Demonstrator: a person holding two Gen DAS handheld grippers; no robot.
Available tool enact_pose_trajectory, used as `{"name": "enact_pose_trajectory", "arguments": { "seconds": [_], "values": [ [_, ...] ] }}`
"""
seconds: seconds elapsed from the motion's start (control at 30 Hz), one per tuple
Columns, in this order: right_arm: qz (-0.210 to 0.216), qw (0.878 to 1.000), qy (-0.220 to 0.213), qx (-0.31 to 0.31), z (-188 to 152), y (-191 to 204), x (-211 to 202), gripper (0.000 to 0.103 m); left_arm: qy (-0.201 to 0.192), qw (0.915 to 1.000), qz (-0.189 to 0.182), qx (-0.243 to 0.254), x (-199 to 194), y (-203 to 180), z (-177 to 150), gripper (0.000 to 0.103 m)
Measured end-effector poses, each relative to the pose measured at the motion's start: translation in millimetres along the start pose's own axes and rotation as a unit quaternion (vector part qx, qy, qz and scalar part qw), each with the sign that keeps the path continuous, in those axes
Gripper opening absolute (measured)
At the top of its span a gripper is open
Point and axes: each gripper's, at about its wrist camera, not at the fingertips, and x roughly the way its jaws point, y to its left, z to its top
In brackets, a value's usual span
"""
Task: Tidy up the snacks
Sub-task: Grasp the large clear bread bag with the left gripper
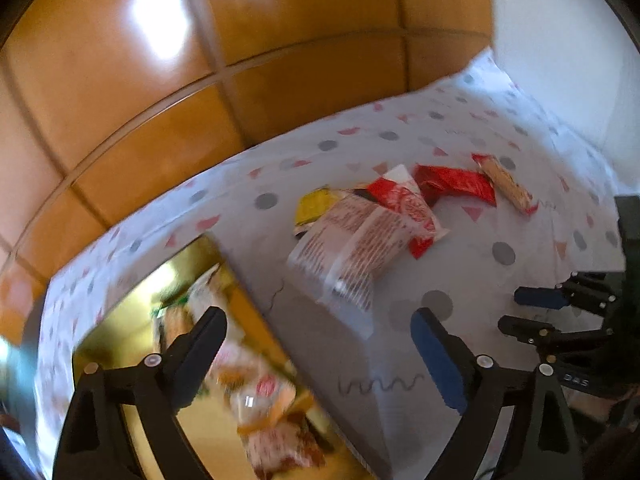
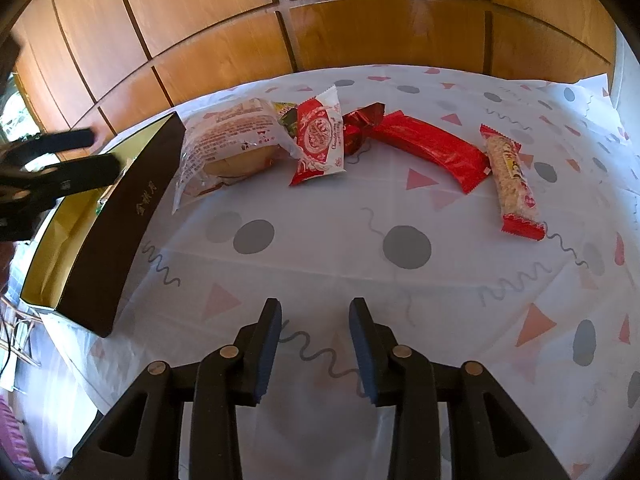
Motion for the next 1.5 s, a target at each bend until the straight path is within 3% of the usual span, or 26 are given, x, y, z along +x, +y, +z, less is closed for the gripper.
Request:
{"name": "enact_pose_trajectory", "arguments": {
  "seconds": [0.27, 0.43, 0.57, 0.6, 0.63, 0.73, 0.8, 1.1, 1.5],
  "values": [
    [0.015, 1.000, -0.002, 0.001, -0.1, -5.6, 0.2, 0.036, 0.030, 0.9931, -0.001, 0.113, 49.4, -26.4, 32.5, 0.103],
    [0.021, 1.000, -0.003, 0.000, 0.3, -7.2, 0.4, 0.036, 0.051, 0.9907, -0.005, 0.126, 77.9, -25.6, 41.9, 0.103],
    [0.025, 1.000, -0.006, 0.000, 0.1, -9.1, 0.8, 0.036, 0.054, 0.9922, -0.022, 0.110, 92.6, -24.2, 47.9, 0.102],
    [0.025, 1.000, -0.007, 0.001, 0.2, -9.0, 0.9, 0.036, 0.057, 0.9927, -0.034, 0.101, 96.9, -22.9, 49.1, 0.097],
    [0.026, 1.000, -0.008, 0.000, 0.3, -8.9, 1.0, 0.036, 0.063, 0.9925, -0.045, 0.094, 100.1, -23.6, 49.3, 0.078],
    [0.027, 1.000, -0.010, 0.001, -0.4, -9.0, -0.3, 0.036, 0.060, 0.9945, -0.058, 0.063, 101.1, -21.0, 49.0, 0.073],
    [0.029, 1.000, -0.011, 0.004, -0.6, -9.7, -1.0, 0.036, 0.049, 0.9947, -0.081, 0.040, 92.7, -18.4, 46.1, 0.072],
    [0.026, 0.999, -0.015, 0.019, 21.3, -18.4, 1.9, 0.036, -0.028, 0.9944, -0.091, -0.045, 11.8, -11.8, 9.8, 0.072],
    [0.005, 1.000, -0.002, -0.026, 87.1, 14.8, 45.7, 0.036, -0.065, 0.9855, -0.091, -0.128, -49.1, 0.5, -51.6, 0.072]
  ]
}}
